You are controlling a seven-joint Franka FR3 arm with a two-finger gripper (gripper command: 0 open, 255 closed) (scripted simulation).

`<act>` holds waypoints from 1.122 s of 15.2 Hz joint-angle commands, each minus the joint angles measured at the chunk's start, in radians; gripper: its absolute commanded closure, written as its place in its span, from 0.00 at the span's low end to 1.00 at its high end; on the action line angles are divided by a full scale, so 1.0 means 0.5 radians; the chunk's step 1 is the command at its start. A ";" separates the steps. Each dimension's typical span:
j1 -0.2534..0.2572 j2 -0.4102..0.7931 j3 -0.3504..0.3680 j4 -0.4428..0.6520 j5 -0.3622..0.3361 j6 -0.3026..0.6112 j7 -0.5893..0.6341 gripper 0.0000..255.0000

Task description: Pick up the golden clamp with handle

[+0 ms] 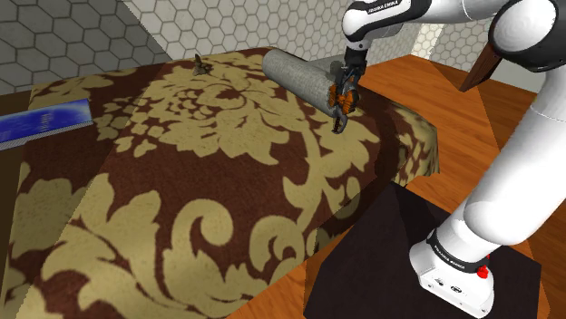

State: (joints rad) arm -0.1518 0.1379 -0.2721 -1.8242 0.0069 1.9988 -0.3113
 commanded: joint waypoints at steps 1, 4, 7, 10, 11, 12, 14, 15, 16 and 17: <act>-0.034 0.160 -0.015 0.143 0.044 0.009 -0.041 0.00; -0.101 0.395 -0.028 0.386 0.109 -0.011 -0.101 0.00; -0.148 0.547 -0.028 0.531 0.147 -0.010 -0.131 0.00; -0.149 0.569 -0.024 0.481 0.154 0.061 -0.134 0.00; -0.149 0.577 -0.023 0.465 0.157 0.084 -0.135 0.00; -0.150 0.585 -0.021 0.450 0.160 0.107 -0.136 0.00; -0.150 0.598 -0.019 0.427 0.164 0.144 -0.138 0.00; -0.150 0.598 -0.019 0.427 0.164 0.143 -0.138 0.00; -0.151 0.601 -0.019 0.428 0.165 0.145 -0.139 1.00; -0.151 0.601 -0.019 0.428 0.165 0.145 -0.138 1.00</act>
State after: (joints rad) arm -0.2272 0.4385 -0.2815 -1.6083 0.0891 2.0694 -0.3803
